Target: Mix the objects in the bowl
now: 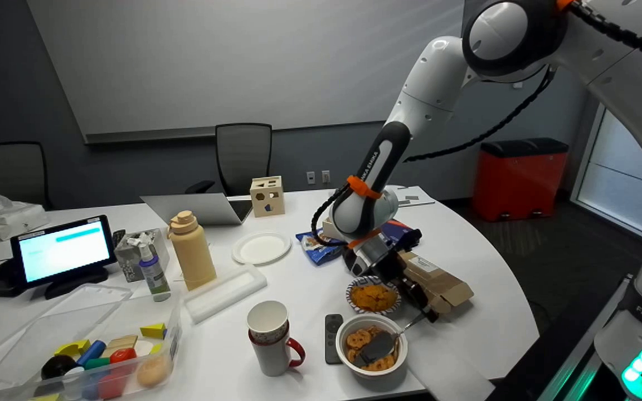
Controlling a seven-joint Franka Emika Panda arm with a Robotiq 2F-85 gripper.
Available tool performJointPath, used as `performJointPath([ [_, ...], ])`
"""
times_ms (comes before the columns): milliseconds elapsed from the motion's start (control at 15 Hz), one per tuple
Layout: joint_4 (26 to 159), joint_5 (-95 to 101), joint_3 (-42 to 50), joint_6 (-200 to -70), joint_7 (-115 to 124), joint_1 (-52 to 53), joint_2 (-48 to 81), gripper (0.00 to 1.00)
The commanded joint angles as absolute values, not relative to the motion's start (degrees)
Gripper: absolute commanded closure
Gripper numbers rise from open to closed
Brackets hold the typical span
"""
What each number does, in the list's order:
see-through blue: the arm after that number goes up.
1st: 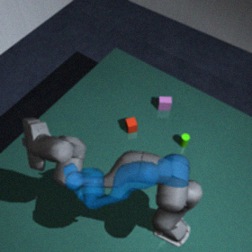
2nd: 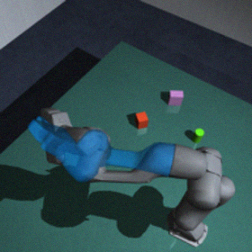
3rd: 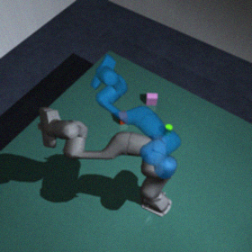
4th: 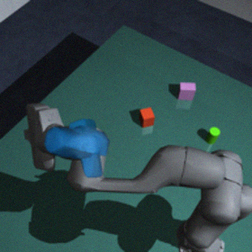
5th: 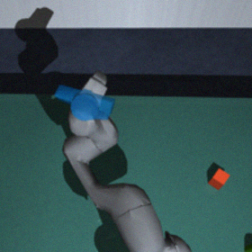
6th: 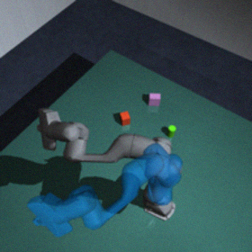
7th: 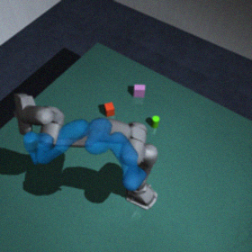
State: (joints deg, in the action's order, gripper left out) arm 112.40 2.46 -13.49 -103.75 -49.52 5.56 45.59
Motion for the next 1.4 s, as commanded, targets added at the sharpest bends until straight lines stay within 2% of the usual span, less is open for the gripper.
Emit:
performJointPath([
  [0, 111.5, 3.3, -13.3, -102.0, -47.9, 5.7, 45.9, 0.99],
  [733, 112.5, 7.3, -13.5, -99.5, -39.2, 8.9, 37.5, 0.99],
  [1333, 110.4, 19.8, -11.5, -99.2, -18.4, 18.2, 41.7, 0.99],
])
